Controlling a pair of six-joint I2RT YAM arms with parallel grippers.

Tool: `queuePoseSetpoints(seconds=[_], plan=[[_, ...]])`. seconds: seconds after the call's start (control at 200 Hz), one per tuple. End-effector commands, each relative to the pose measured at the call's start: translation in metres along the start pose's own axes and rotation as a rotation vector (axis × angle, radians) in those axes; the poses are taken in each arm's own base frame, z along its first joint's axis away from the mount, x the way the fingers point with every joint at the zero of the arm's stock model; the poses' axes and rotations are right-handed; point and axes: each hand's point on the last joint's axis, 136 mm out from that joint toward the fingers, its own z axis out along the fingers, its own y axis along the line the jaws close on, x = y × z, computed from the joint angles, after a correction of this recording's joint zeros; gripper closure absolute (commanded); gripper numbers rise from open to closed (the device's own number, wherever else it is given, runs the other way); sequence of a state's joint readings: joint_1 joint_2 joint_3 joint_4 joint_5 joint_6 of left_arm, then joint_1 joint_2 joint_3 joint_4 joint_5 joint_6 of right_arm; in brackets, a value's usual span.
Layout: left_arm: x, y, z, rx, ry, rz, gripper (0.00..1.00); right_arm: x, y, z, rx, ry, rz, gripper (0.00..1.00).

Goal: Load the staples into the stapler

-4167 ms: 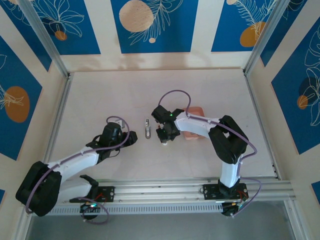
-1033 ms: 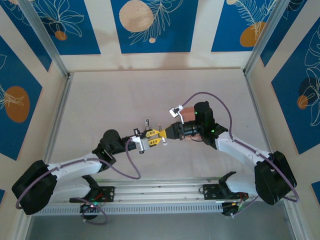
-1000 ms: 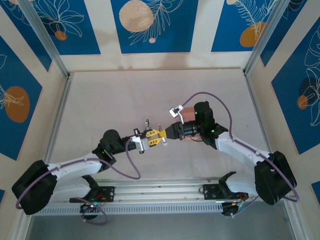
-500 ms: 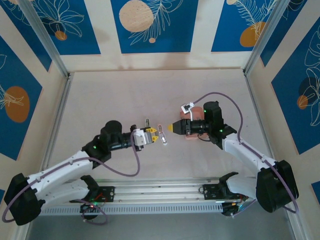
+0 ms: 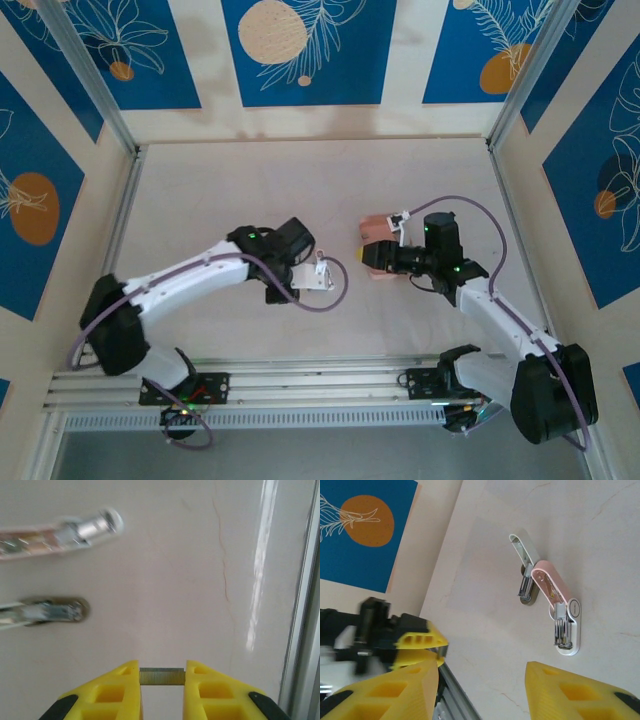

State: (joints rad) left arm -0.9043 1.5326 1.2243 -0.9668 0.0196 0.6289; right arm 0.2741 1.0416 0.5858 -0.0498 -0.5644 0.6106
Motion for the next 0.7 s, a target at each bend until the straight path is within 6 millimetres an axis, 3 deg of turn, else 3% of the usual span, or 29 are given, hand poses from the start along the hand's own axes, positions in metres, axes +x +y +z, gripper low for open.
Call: queuePoseSetpoints(seconds=[0.0, 0.375, 0.695], plan=[[0.030, -0.014, 0.005, 0.064, 0.238, 0.071, 0.79, 0.009, -0.008, -0.006, 0.038, 0.001, -0.005, 0.51], [-0.011, -0.013, 0.065, 0.074, 0.266, 0.108, 0.78, 0.013, -0.017, -0.027, 0.089, -0.064, 0.004, 0.51], [-0.034, -0.015, 0.095, 0.067, 0.229, 0.110, 0.77, 0.014, -0.020, -0.042, 0.121, -0.116, 0.019, 0.51]])
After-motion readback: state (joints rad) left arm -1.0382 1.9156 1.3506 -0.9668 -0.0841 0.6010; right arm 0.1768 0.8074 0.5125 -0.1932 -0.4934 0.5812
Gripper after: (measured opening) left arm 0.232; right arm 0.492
